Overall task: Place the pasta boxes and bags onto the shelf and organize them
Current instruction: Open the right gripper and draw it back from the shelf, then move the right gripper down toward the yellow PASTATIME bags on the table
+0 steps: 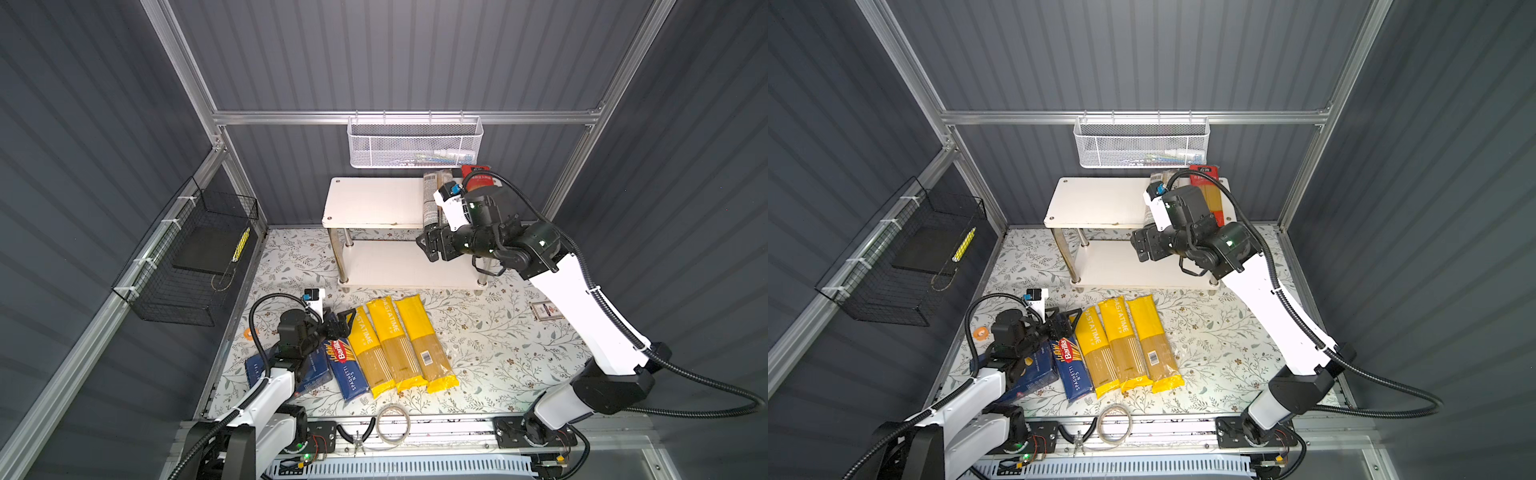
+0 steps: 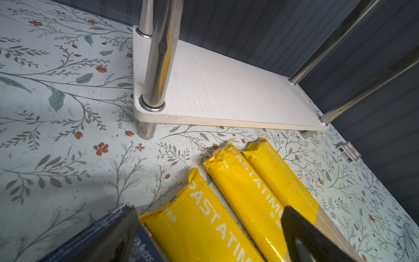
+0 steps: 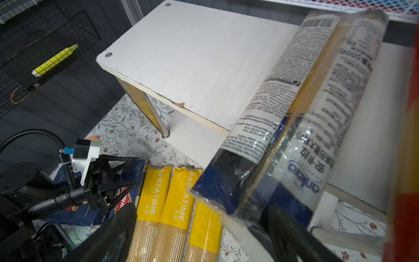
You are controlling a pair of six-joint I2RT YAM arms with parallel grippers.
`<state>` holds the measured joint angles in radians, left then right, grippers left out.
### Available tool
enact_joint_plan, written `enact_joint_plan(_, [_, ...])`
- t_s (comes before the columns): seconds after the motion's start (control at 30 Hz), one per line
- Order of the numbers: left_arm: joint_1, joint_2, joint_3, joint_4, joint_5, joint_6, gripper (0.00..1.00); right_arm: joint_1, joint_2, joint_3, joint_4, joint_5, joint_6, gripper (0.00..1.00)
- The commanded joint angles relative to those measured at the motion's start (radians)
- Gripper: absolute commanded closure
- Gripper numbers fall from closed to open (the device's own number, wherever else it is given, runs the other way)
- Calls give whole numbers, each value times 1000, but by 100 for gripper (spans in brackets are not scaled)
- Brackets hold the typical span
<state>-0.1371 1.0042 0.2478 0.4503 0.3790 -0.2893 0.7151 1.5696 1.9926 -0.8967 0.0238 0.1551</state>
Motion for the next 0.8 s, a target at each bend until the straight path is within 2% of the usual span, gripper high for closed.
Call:
enact_joint_plan(0.0, [-6, 1, 25, 9, 8, 7, 0, 48, -22, 26, 44, -36, -41, 9])
enact_joint_plan(0.77, [-6, -6, 27, -1, 1, 12, 0, 150, 147, 92, 71, -43, -93, 7])
